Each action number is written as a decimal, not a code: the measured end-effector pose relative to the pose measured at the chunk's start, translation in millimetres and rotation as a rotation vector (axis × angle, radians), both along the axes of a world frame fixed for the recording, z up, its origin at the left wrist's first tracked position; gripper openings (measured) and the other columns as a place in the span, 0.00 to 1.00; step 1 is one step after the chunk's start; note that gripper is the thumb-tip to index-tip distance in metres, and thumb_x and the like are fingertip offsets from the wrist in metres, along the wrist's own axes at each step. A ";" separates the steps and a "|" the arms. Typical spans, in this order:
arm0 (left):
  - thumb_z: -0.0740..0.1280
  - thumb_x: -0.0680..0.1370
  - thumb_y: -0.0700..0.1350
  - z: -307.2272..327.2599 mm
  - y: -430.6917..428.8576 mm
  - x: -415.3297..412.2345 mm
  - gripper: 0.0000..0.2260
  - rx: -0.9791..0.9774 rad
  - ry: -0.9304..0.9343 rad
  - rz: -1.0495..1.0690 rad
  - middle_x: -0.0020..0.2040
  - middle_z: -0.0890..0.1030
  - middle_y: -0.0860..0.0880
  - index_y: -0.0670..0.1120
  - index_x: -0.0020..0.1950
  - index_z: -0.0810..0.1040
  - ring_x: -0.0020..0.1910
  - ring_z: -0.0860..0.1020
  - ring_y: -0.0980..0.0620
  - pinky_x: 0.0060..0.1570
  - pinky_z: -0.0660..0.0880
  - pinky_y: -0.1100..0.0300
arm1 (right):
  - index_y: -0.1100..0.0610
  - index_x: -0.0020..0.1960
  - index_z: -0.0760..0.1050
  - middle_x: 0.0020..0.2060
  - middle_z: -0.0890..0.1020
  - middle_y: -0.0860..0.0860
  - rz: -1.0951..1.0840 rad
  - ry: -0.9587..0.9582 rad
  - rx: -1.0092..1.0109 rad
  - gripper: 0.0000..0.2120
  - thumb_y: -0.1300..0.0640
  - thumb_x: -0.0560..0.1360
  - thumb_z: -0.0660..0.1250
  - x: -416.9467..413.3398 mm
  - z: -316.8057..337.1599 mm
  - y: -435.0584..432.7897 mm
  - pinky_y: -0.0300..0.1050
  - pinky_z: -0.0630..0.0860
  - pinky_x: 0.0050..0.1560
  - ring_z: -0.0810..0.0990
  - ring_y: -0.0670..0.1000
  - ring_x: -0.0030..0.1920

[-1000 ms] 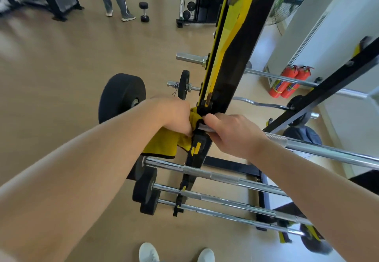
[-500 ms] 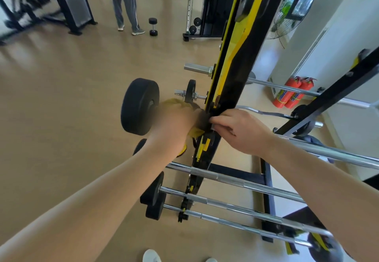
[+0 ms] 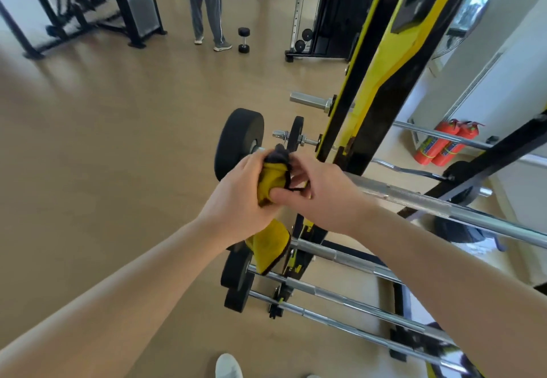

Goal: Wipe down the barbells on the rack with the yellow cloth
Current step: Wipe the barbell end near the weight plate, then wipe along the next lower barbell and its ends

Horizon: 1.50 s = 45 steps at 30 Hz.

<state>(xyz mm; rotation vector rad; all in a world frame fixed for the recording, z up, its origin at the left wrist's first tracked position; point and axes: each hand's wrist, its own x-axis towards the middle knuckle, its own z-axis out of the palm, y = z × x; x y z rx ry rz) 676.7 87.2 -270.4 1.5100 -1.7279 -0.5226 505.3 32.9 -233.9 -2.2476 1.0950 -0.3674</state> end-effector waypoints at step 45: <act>0.71 0.74 0.44 -230.8 -93.1 -35.7 0.17 0.499 -1.008 -0.211 0.53 0.77 0.45 0.46 0.60 0.72 0.54 0.74 0.45 0.57 0.71 0.48 | 0.52 0.61 0.77 0.51 0.80 0.51 -0.116 0.595 0.002 0.14 0.57 0.76 0.64 -79.3 -232.7 -37.4 0.51 0.75 0.52 0.77 0.56 0.54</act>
